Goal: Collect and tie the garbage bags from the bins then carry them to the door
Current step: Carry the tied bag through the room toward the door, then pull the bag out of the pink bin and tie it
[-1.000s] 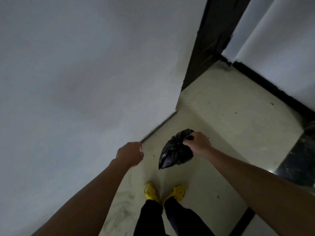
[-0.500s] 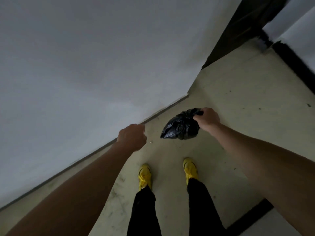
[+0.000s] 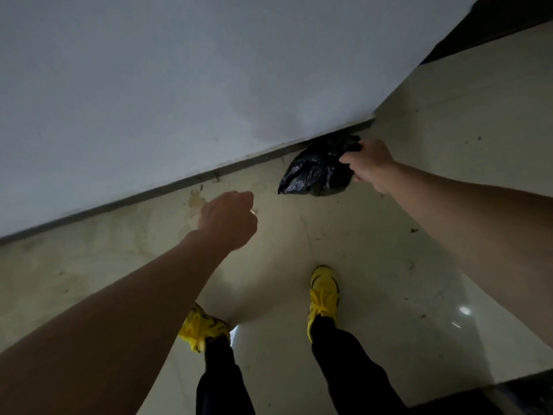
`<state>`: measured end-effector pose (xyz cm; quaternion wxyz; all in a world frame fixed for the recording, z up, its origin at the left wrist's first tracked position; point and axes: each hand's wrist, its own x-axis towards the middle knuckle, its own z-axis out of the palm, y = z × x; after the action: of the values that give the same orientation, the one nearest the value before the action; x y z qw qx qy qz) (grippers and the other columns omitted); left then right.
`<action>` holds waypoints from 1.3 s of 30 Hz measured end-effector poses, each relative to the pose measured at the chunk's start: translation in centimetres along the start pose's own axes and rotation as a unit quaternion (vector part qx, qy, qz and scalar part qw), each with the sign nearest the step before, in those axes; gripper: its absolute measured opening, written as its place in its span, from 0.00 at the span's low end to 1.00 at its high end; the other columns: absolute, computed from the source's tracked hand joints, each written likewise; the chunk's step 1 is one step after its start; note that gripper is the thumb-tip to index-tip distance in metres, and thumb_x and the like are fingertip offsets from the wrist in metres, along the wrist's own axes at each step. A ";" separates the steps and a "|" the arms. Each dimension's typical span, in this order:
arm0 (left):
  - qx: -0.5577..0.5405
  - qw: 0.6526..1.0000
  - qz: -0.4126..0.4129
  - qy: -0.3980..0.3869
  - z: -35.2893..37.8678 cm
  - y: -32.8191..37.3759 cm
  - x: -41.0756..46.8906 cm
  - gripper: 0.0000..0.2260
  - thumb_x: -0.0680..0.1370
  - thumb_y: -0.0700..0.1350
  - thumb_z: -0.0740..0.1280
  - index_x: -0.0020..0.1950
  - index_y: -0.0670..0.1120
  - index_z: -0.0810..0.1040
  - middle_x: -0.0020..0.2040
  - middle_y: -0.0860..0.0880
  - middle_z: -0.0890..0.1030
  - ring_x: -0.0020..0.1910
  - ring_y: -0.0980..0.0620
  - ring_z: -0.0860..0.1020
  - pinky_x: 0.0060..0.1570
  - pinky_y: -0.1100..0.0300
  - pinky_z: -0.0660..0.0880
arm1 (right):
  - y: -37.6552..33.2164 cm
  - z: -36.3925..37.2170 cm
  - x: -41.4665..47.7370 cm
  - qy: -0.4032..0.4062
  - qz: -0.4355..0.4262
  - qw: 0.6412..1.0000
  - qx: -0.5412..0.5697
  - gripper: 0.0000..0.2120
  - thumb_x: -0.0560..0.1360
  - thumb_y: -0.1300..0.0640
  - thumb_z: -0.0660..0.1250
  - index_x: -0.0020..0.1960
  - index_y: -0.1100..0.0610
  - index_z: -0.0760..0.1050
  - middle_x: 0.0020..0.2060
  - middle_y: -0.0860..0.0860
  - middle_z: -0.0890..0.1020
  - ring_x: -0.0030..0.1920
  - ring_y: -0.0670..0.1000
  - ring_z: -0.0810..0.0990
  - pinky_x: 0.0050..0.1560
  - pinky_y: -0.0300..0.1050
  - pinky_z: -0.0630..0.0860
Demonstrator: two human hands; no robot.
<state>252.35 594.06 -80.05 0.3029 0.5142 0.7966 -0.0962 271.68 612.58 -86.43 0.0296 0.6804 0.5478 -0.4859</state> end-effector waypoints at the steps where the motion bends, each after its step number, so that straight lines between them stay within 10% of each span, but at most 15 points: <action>1: -0.004 1.000 -0.008 0.000 0.7 0.0 0.0 0.12 0.79 0.44 0.60 0.61 0.48 0.75 0.57 0.47 0.79 0.55 0.47 0.77 0.47 0.57 0.68 | 0.3 0.4 0.3 -0.004 -0.017 1.000 -0.022 0.16 0.71 0.58 0.69 0.55 0.67 0.77 0.50 0.65 0.81 0.44 0.59 0.80 0.44 0.51 0.78; 9: -0.058 0.997 -0.056 0.000 -1.3 0.6 -5.2 0.10 0.79 0.46 0.60 0.58 0.48 0.76 0.55 0.49 0.80 0.51 0.49 0.78 0.46 0.57 0.70 | 0.2 -1.7 -6.1 0.043 -0.109 0.951 -0.285 0.27 0.77 0.53 0.63 0.73 0.53 0.59 0.65 0.58 0.70 0.59 0.62 0.75 0.51 0.51 0.72; 20: -0.174 0.966 -0.187 0.042 -13.6 -5.9 -25.2 0.12 0.78 0.46 0.62 0.60 0.47 0.76 0.55 0.46 0.80 0.53 0.46 0.78 0.45 0.57 0.69 | -12.2 0.8 -29.9 -0.140 -0.252 0.849 -0.442 0.17 0.79 0.53 0.59 0.66 0.56 0.71 0.60 0.55 0.78 0.58 0.57 0.77 0.53 0.50 0.76; 31: -0.183 0.942 -0.263 0.100 -17.3 -26.3 -44.5 0.12 0.78 0.47 0.61 0.60 0.47 0.76 0.57 0.46 0.79 0.55 0.45 0.78 0.50 0.54 0.75 | -28.9 16.8 -49.1 -0.172 -0.410 0.709 -0.547 0.09 0.74 0.56 0.59 0.52 0.53 0.75 0.50 0.54 0.79 0.46 0.56 0.77 0.41 0.46 0.70; 39: -0.206 0.885 -0.385 0.162 -18.1 -42.7 -58.5 0.11 0.78 0.46 0.60 0.58 0.48 0.76 0.56 0.48 0.79 0.52 0.47 0.79 0.46 0.57 0.73 | -39.5 32.1 -64.5 -0.205 -0.531 0.586 -0.577 0.14 0.77 0.53 0.59 0.60 0.54 0.74 0.56 0.54 0.79 0.52 0.55 0.78 0.51 0.47 0.75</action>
<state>224.76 538.58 -38.36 0.2077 0.1017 0.9718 0.0457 225.58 563.73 -39.12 0.2639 -0.0091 0.9566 -0.1236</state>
